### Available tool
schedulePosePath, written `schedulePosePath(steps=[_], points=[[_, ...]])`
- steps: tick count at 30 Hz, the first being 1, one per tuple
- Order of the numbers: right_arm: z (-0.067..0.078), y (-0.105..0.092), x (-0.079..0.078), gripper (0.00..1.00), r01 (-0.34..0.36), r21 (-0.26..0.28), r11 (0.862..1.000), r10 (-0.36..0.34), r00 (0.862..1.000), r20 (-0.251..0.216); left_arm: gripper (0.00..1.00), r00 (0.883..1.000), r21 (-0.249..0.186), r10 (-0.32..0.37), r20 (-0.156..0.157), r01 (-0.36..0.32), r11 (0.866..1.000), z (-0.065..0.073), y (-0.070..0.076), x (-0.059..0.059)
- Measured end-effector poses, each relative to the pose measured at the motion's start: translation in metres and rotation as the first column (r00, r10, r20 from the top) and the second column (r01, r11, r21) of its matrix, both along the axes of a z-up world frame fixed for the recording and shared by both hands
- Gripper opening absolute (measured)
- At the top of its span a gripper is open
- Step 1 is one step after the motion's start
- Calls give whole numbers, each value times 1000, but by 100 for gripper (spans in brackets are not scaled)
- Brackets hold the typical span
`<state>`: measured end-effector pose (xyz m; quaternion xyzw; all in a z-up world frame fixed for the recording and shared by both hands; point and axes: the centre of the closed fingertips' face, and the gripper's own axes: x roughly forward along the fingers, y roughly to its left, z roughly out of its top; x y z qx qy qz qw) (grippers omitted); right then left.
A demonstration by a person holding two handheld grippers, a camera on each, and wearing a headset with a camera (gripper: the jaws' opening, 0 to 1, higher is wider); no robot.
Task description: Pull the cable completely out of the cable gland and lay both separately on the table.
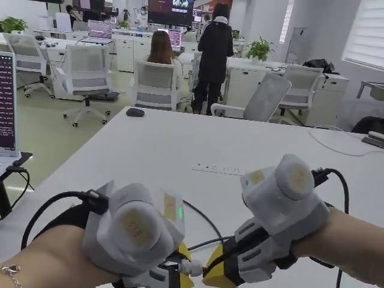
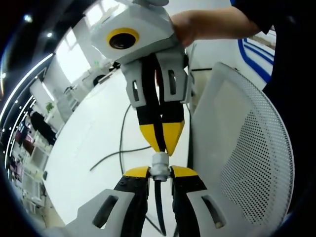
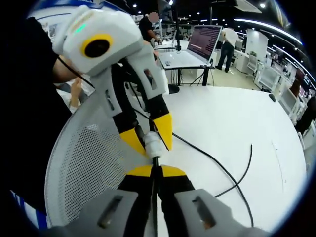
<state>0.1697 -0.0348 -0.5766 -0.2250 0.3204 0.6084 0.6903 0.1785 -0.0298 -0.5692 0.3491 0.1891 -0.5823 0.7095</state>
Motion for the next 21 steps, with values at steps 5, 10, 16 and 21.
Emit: schedulePosePath(steps=[5, 10, 16, 21], points=[[26, 0, -4, 2, 68, 106, 992, -68, 998, -7, 17, 1000, -73, 17, 25, -15, 997, 22, -1, -1], [39, -7, -3, 2, 134, 150, 979, -135, 991, -5, 17, 999, -180, 43, 22, -39, 983, 48, -2, -1], [48, -9, -6, 2, 147, 187, 971, -148, 989, -6, 17, 999, -204, 32, 10, -30, 978, 53, -2, -3], [50, -8, -8, 2, 146, 214, 966, -146, 989, -17, 17, 1000, -234, 18, 20, -13, 972, 55, -3, -6]])
